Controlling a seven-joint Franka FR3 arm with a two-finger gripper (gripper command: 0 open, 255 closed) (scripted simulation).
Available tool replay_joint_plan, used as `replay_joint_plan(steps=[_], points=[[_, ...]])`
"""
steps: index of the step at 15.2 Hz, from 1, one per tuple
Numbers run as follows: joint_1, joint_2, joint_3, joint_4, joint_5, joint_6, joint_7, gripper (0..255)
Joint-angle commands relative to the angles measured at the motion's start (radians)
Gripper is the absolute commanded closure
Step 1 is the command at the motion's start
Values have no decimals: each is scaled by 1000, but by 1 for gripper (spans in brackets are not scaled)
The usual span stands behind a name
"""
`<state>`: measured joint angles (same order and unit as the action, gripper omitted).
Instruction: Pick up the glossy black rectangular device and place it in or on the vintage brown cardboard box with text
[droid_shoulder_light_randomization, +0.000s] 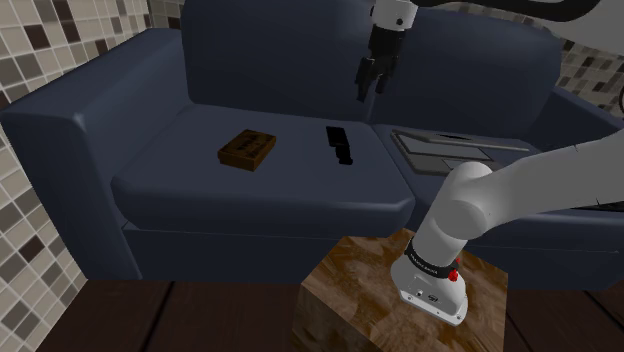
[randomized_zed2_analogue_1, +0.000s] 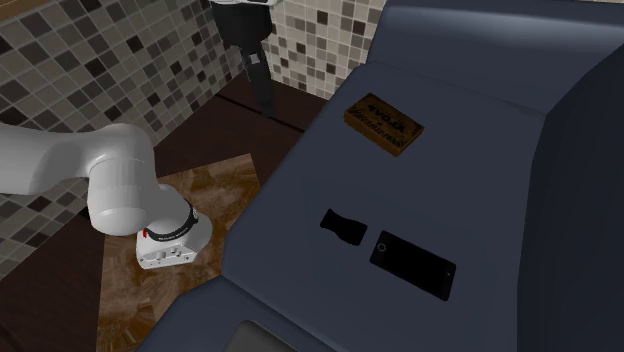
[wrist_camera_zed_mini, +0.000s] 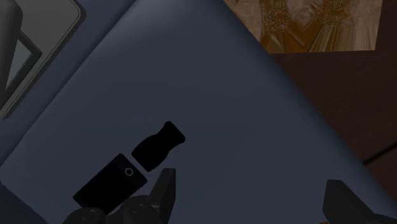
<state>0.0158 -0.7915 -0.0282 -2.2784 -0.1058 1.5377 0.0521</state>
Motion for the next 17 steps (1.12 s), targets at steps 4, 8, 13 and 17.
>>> replay_joint_plan(steps=[4,8,13,17], points=[[-28,33,-24,-61,-11,97,31,0],[-64,94,-57,-128,-25,229,71,0],[-109,196,-101,-188,-41,396,120,0],[-143,298,-138,-215,-48,529,155,0]])
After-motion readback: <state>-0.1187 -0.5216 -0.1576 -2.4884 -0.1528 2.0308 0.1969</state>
